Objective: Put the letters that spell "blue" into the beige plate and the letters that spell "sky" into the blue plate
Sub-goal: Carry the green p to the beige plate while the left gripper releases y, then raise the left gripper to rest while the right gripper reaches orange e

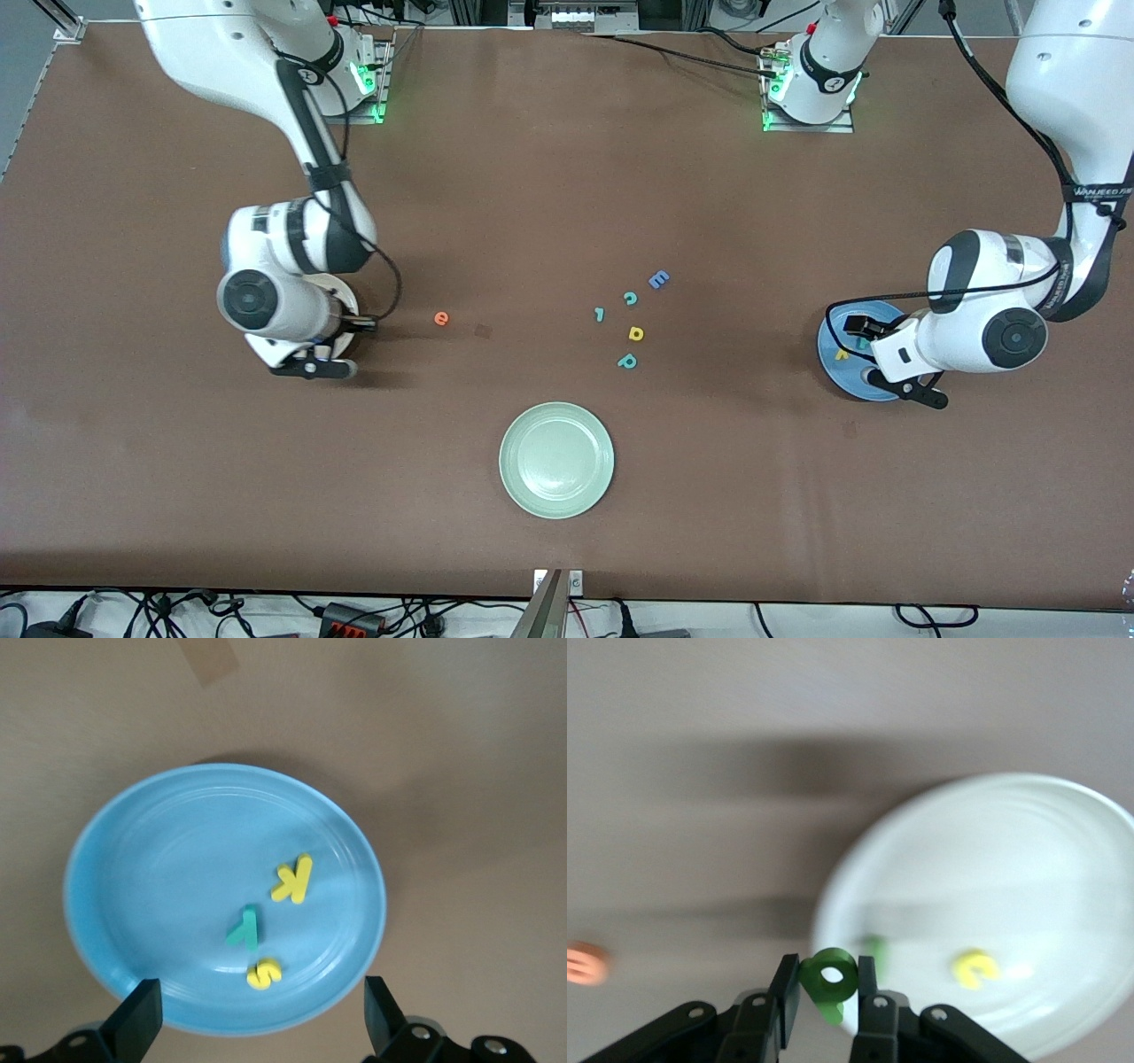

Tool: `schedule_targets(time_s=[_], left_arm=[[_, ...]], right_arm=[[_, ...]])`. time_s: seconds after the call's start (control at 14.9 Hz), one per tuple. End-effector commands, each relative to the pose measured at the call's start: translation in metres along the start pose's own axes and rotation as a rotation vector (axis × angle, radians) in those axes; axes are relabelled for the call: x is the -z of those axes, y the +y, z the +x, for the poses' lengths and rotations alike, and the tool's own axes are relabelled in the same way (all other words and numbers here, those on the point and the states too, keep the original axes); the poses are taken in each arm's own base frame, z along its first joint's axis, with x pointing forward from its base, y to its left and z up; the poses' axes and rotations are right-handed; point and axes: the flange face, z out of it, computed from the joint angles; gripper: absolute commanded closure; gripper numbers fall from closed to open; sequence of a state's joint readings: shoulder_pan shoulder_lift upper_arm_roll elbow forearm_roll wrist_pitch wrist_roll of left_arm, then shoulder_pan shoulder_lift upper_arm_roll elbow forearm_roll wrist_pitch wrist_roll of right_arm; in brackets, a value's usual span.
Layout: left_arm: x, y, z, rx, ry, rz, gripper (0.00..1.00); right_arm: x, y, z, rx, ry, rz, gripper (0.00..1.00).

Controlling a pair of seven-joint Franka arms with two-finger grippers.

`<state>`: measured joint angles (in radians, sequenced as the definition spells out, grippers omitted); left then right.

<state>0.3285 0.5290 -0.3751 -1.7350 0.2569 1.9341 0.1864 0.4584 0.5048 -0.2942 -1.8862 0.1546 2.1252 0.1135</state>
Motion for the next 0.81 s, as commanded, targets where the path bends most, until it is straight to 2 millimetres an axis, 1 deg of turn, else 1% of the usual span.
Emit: schedule_targets(time_s=[0.0, 0.07, 0.13, 0.2, 0.27, 0.34, 0.4, 0.54, 0.67, 0.74], left_arm=[[0.062, 0.002, -0.018, 0.005, -0.030, 0.052, 0.00], [0.076, 0.000, -0.021, 0.015, -0.035, 0.048, 0.00], [0.097, 0.000, -0.027, 0.023, -0.030, 0.057, 0.00], [0.118, 0.006, -0.033, 0.022, -0.027, 0.064, 0.00], [0.142, 0.013, -0.040, 0.022, -0.020, 0.075, 0.00], [0.163, 0.017, -0.049, 0.028, -0.019, 0.083, 0.00], [0.178, 0.020, -0.057, 0.033, -0.034, 0.086, 0.00], [0.205, 0.022, -0.066, 0.042, -0.037, 0.045, 0.00], [0.233, 0.019, -0.079, 0.058, -0.036, 0.015, 0.00], [0.251, 0.017, -0.087, 0.062, -0.028, 0.013, 0.00]], right_arm=[[-0.012, 0.026, -0.022, 0.038, -0.045, 0.014, 0.90], [-0.016, 0.033, -0.022, 0.038, -0.054, 0.013, 0.89], [-0.020, 0.034, -0.022, 0.037, -0.058, 0.013, 0.88], [-0.025, 0.034, -0.023, 0.038, -0.068, 0.009, 0.86], [-0.030, 0.033, -0.025, 0.038, -0.078, 0.006, 0.68], [-0.031, 0.034, -0.025, 0.035, -0.080, 0.007, 0.31], [-0.028, 0.035, -0.025, 0.034, -0.075, 0.008, 0.00], [-0.009, 0.027, -0.018, 0.035, -0.049, 0.015, 0.00], [0.023, 0.017, 0.000, 0.059, 0.011, 0.022, 0.00], [0.040, 0.007, 0.008, 0.072, 0.047, 0.031, 0.00]])
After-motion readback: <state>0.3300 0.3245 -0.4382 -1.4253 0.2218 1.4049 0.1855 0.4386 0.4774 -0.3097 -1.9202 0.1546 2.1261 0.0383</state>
